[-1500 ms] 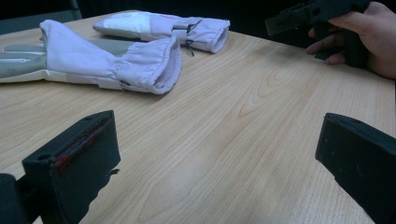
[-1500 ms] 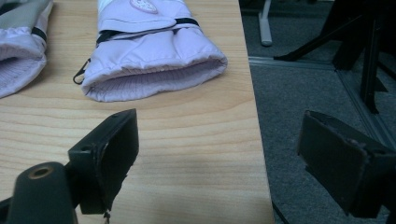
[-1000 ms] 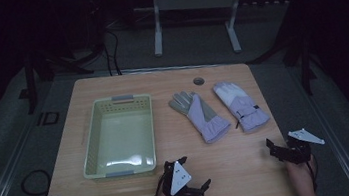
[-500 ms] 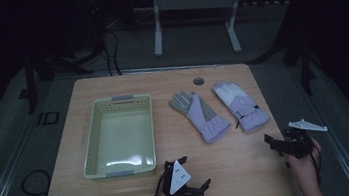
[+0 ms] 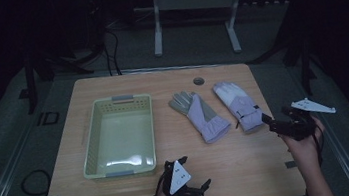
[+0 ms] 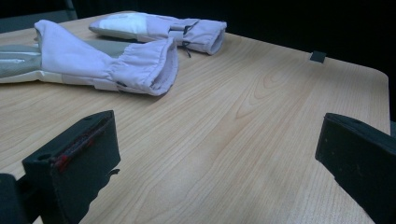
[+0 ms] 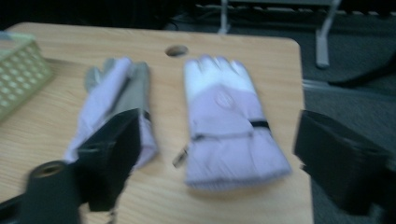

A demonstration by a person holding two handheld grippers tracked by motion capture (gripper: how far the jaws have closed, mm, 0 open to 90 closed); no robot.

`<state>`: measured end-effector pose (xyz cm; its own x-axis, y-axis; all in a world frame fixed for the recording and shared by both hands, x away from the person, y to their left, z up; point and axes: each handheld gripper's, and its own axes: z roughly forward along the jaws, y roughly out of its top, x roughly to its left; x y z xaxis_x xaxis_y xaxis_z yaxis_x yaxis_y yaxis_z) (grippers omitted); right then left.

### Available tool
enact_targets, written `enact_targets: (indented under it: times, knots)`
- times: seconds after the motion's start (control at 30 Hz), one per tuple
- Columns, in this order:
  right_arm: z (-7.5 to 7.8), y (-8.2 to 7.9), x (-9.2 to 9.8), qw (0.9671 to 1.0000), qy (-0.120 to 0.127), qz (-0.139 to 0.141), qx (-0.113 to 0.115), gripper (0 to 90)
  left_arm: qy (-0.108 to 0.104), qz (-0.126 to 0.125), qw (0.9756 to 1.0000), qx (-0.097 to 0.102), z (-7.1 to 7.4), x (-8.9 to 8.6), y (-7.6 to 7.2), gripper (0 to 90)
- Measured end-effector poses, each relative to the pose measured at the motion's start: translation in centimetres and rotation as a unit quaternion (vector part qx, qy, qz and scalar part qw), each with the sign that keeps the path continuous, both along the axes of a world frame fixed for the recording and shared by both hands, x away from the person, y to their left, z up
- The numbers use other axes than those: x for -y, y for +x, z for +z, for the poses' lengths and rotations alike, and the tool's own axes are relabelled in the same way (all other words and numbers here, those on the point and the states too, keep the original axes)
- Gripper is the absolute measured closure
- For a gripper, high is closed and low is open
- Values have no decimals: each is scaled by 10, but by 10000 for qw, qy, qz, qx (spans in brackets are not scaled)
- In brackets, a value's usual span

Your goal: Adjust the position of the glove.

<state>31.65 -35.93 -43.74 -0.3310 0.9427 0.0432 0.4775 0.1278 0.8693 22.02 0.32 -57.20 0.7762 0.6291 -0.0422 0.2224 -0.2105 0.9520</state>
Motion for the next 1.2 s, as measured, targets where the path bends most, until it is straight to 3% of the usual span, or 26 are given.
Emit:
enact_targets:
  times: [0.23,0.57,0.73,1.1,1.2]
  knots:
    - [12,15,-28,9992,29,410,2,117,1,-26,10000,-7,0,0,0,0]
    - [15,45,-70,9936,-53,1131,-9,217,16,-58,10000,20,0,0,0,0]
    - [8,59,-94,9902,-189,1382,-73,263,7,-67,10000,14,0,0,0,0]
    - [-18,92,-133,9870,-483,1500,-319,331,13,-82,10000,17,0,0,0,0]
    - [-27,102,-140,9864,-423,1524,-446,349,-3,-84,10000,12,0,0,0,0]
